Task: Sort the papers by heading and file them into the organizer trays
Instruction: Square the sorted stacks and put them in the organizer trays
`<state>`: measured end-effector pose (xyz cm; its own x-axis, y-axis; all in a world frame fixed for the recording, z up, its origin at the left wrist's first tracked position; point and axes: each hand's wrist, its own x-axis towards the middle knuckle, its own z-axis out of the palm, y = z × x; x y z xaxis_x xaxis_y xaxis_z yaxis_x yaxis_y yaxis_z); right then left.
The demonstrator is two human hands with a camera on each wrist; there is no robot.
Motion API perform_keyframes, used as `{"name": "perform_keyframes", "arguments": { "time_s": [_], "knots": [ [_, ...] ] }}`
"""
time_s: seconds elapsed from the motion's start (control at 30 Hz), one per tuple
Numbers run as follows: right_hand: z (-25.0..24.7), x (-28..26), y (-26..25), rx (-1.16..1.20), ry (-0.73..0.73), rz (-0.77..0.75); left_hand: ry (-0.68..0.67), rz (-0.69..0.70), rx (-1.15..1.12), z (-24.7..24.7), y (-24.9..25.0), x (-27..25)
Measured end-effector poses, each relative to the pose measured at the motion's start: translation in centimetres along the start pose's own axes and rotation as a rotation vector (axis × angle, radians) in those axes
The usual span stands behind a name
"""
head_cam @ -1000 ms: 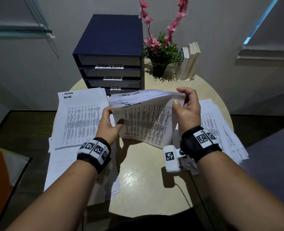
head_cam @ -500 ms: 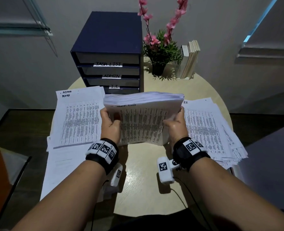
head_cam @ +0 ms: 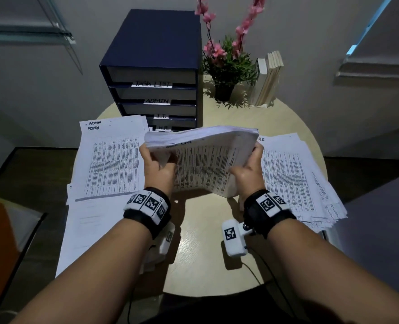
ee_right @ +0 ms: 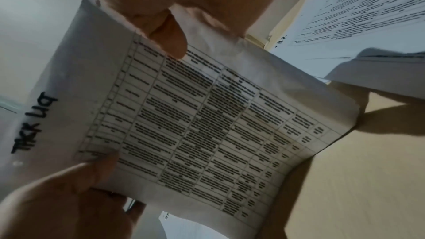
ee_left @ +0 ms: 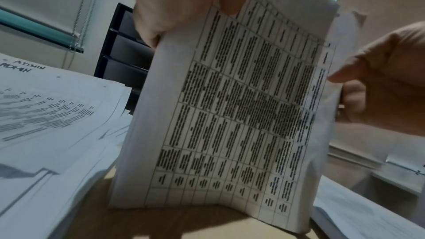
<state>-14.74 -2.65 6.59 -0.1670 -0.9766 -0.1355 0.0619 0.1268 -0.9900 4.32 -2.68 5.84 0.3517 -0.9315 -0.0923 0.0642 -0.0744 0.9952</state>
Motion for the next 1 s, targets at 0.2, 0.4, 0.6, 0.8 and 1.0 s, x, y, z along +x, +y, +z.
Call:
{"name": "perform_keyframes", "arguments": {
  "time_s": [0.2, 0.4, 0.6, 0.8, 1.0],
  "knots": [
    [-0.1, 0.2, 1.4, 0.053, -0.013, 0.135, -0.052, -0.134, 0.098, 0.2, -1.4, -0.4],
    [-0.7, 0.6, 4.2, -0.117, -0.061, 0.197, -0.063, -0.169, 0.209, -0.1, -3.7, -0.4],
    [-2.6, 1.9, 3.0, -0.132, -0.046, 0.134, -0.084, -0.188, 0.201, 0.3, -3.2, 0.1],
    [-4.7, 2.7, 3.2, -0.502, -0.217, 0.096, 0.014, -0.292, 0.205, 0.9, -4.0, 0.6],
    [-4.4, 3.6, 2.3, -0.491, -0.154, -0.025, -0.014, -0.377, 0.385, 1.0, -2.4, -0.7]
  ]
}}
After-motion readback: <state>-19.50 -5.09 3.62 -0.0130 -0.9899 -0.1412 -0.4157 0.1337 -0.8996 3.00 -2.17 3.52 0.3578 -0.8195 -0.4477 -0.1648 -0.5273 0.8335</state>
